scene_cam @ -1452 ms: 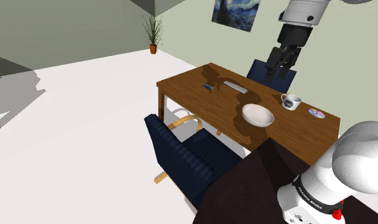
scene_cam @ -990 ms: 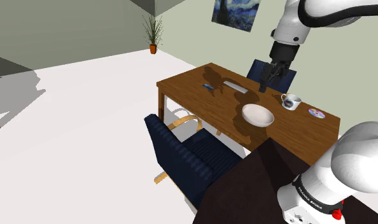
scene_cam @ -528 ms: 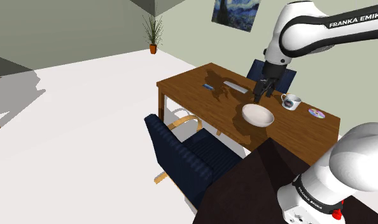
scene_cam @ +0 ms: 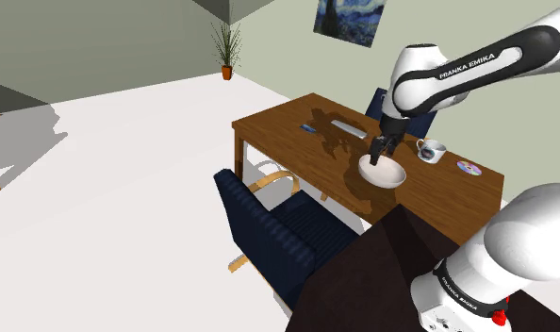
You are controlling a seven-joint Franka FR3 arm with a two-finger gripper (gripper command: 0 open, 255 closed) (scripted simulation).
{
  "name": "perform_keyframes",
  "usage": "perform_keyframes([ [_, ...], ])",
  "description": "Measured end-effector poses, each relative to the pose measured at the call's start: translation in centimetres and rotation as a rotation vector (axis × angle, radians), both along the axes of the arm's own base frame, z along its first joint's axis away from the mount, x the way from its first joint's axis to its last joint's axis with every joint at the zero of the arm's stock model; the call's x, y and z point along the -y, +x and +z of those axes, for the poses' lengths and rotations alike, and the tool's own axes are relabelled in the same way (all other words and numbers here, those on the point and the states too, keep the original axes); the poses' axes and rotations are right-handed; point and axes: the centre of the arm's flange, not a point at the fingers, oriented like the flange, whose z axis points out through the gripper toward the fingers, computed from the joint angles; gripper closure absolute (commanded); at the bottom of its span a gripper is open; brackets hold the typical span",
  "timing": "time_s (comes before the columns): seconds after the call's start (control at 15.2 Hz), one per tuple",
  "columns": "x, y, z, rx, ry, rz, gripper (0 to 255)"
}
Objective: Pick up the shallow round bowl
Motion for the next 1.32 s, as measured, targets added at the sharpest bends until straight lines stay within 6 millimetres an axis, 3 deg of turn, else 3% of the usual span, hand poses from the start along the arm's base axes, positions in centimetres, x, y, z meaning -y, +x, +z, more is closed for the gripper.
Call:
perform_keyframes([
  [0.66, 6.7, 3.2, -9.8, 0.002, -0.067, 0.005, 0],
  [1.19, 7.4, 3.2, -13.9, 0.003, -0.073, 0.006, 0],
  [1.25, 7.3, 3.3, -14.2, 0.003, -0.073, 0.006, 255],
  [1.32, 7.3, 3.3, -14.3, 0.003, -0.073, 0.006, 255],
])
